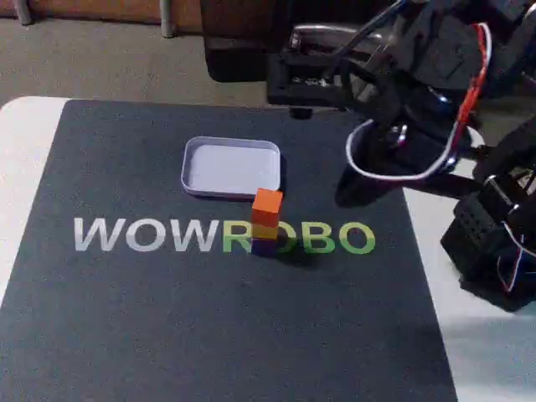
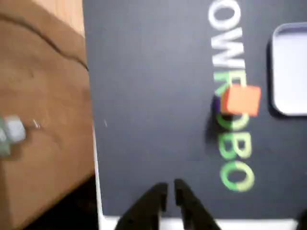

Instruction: Move blocks one by one until all three blocks are in the tray.

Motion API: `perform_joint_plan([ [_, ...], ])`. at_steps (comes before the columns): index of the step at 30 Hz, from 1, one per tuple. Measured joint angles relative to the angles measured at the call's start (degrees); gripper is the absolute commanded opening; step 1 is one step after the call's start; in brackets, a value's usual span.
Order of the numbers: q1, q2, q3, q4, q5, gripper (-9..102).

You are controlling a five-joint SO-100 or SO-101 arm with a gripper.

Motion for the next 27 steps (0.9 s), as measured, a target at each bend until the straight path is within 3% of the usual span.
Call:
perform_joint_plan([
  [8, -1.0, -4.0, -2.3, 0.4, 2.4, 0],
  [18, -3.4, -15.4, -19.3, 2.9, 6.2, 0],
  [27, -1.3, -23.0, -20.6, 3.1, 8.0, 1],
])
